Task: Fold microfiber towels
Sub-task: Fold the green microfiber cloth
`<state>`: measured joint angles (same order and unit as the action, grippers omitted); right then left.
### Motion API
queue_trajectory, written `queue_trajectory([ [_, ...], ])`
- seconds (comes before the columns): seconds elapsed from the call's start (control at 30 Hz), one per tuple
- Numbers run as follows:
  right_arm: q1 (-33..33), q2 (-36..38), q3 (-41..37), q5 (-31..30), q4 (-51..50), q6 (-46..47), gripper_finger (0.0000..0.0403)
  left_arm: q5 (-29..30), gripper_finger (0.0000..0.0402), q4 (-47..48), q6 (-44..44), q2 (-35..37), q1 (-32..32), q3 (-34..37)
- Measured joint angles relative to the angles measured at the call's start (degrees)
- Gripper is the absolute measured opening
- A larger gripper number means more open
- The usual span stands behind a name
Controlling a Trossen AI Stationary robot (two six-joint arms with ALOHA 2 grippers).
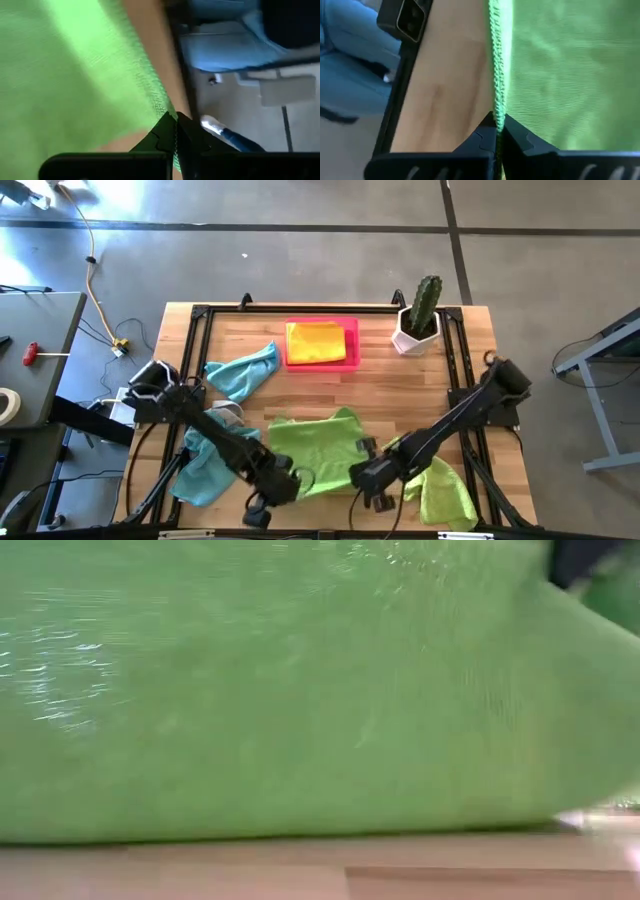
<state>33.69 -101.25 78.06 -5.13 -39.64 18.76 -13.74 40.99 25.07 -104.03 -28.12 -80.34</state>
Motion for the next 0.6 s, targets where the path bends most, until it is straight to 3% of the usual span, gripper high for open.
queue_trajectory([
  [0.23, -7.47, 7.25, 8.85, -10.08, -19.47, -7.82, 0.0, 9.1, 0.0, 13.09, -3.35, 11.54, 8.37, 0.0],
  [0.43, -15.85, 9.82, 14.4, -14.13, -24.59, -16.25, 0.0, 21.25, 0.0, 17.06, -8.88, 23.87, 16.61, -0.97],
  [0.6, -22.74, 9.92, 17.32, -19.04, -25.84, -22.07, 0.0, 30.86, 0.0, 16.66, -16.81, 28.87, 23.14, -3.7],
])
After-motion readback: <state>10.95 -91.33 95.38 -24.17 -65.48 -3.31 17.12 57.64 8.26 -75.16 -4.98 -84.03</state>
